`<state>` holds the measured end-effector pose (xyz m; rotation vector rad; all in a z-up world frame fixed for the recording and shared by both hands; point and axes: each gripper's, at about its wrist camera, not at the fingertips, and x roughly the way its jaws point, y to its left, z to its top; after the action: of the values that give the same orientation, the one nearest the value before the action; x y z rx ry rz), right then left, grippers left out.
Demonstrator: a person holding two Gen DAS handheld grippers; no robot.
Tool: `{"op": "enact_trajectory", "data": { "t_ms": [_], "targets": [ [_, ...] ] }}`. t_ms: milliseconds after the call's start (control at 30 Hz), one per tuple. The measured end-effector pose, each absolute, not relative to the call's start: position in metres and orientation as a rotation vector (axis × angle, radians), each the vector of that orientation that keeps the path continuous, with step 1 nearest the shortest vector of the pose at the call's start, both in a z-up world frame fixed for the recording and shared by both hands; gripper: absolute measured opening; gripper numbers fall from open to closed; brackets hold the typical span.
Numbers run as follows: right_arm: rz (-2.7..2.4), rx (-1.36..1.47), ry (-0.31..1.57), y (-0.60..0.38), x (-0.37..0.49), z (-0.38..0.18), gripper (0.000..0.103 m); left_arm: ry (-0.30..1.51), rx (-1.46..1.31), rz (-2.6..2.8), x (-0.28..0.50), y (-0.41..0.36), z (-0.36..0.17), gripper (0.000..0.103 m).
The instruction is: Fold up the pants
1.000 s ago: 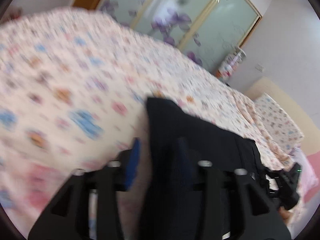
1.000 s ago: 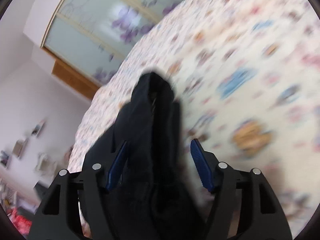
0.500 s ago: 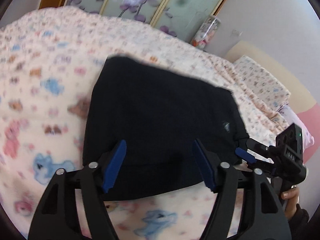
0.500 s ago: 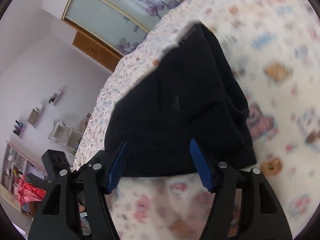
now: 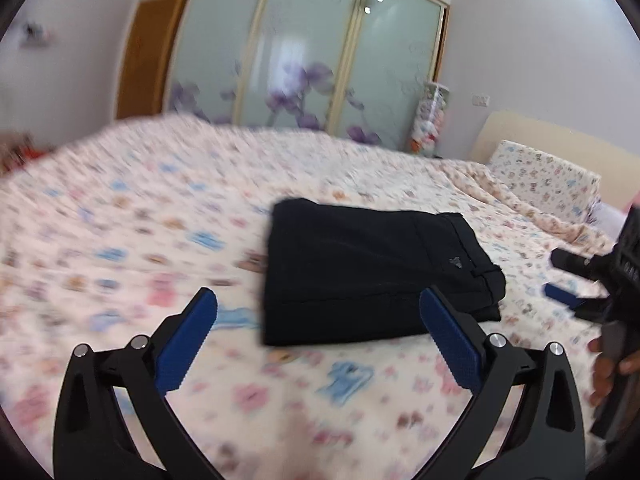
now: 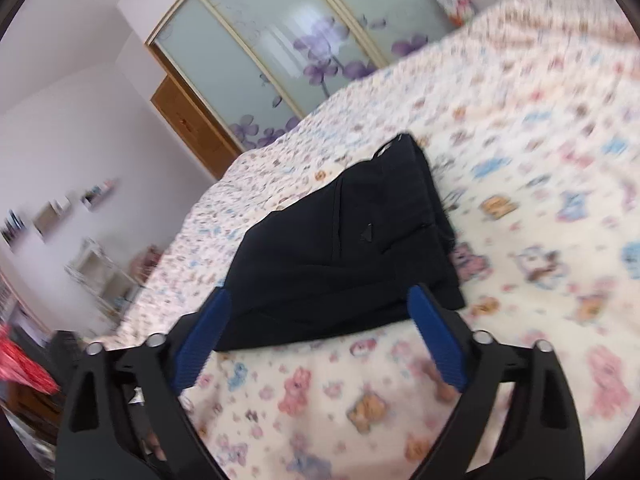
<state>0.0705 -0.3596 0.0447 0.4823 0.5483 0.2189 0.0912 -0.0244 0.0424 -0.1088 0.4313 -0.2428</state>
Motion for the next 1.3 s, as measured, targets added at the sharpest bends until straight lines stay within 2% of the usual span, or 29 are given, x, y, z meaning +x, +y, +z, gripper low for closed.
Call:
{"op": "enact_trajectory", "data": {
  "t_ms": [67, 233, 567, 1300],
  "targets": [
    [0.163, 0.406, 0.523, -0.351, 0.050, 0.049, 0.102, 0.413, -0.083, -0.205, 0.069, -0.021, 0.044, 0.101],
    [-0.011, 0.251, 0.481, -0.332, 0.020, 0.048, 0.102, 0.405, -0.052, -0.068, 0.029, -0.011, 0.035, 0.101],
    [-0.098, 0.055, 0.452, -0.287, 0.001, 0.023, 0.102, 0.402, -0.015, -0.116, 0.023, -0.013, 0.023, 0.101],
    [-0.161, 0.068, 0.454, -0.274, 0.004, 0.005, 0.102, 0.468, 0.082, -0.092, 0.026, -0.034, 0.010, 0.101]
  ]
}}
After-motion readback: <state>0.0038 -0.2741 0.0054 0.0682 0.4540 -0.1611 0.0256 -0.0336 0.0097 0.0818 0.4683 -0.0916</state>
